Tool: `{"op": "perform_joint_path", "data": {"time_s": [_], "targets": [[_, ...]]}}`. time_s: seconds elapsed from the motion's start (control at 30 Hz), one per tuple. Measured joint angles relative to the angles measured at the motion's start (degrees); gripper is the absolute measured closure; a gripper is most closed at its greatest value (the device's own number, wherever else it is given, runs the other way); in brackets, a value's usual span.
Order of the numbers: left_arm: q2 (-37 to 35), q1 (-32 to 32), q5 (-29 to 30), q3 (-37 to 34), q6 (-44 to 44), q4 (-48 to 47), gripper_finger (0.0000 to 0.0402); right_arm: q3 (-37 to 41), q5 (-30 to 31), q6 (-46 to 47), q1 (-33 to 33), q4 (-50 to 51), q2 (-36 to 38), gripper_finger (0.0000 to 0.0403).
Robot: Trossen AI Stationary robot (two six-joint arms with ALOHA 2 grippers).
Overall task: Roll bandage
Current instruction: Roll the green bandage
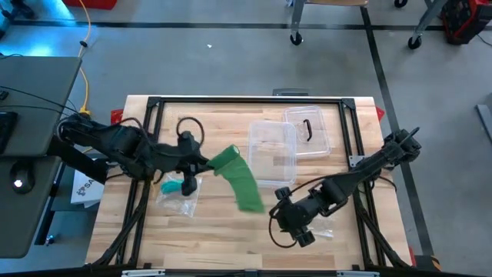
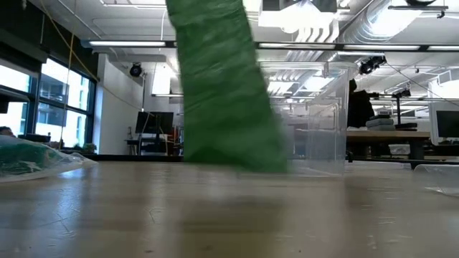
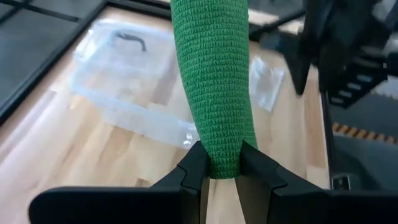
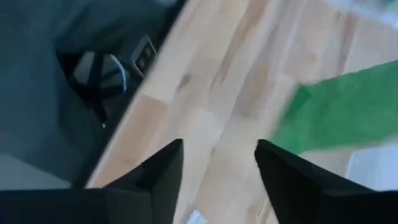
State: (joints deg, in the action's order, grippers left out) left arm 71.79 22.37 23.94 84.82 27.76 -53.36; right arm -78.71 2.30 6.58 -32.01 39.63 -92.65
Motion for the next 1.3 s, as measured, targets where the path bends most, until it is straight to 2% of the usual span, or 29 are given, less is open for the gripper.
{"op": "perform_joint_path", "data": {"time_s": [0.1,0.27,0.33,0.47,0.57,0.7,0.97,1.2,1.3], "targets": [[1.96,1.22,-0.92,0.00,-0.85,0.00,0.0348,-1.75,4.55,-1.80,-1.16,0.03,2.60,0.0188],[5.90,4.82,-0.85,0.00,-4.97,-0.07,0.0348,-2.14,24.83,-8.69,-3.23,-6.87,7.63,0.0189],[7.83,6.72,-0.81,0.00,-8.33,-0.06,0.0348,-2.15,27.92,-11.85,-2.97,-11.17,8.12,0.0190],[11.51,9.93,2.24,0.00,-14.03,-0.13,0.0348,-2.15,24.30,-12.64,-0.36,-20.02,7.05,0.0190],[13.79,11.91,7.15,0.00,-17.24,-0.74,0.0348,-2.19,20.40,-10.49,1.69,-21.80,5.04,0.0190],[15.02,13.09,12.16,0.00,-17.69,-1.52,0.0348,-2.15,19.79,-7.90,2.52,-22.39,2.70,0.0190],[15.04,13.29,18.34,0.00,-16.93,-1.77,0.0348,-2.13,29.35,1.16,2.48,-26.20,0.32,0.0190],[15.04,13.73,21.11,0.07,-16.91,-1.93,0.0348,-2.13,29.56,4.19,4.02,-27.26,0.21,0.0190],[15.04,13.76,21.67,0.07,-16.91,-1.97,0.0348,-2.13,27.16,5.24,4.92,-27.49,0.23,0.0190]]}}
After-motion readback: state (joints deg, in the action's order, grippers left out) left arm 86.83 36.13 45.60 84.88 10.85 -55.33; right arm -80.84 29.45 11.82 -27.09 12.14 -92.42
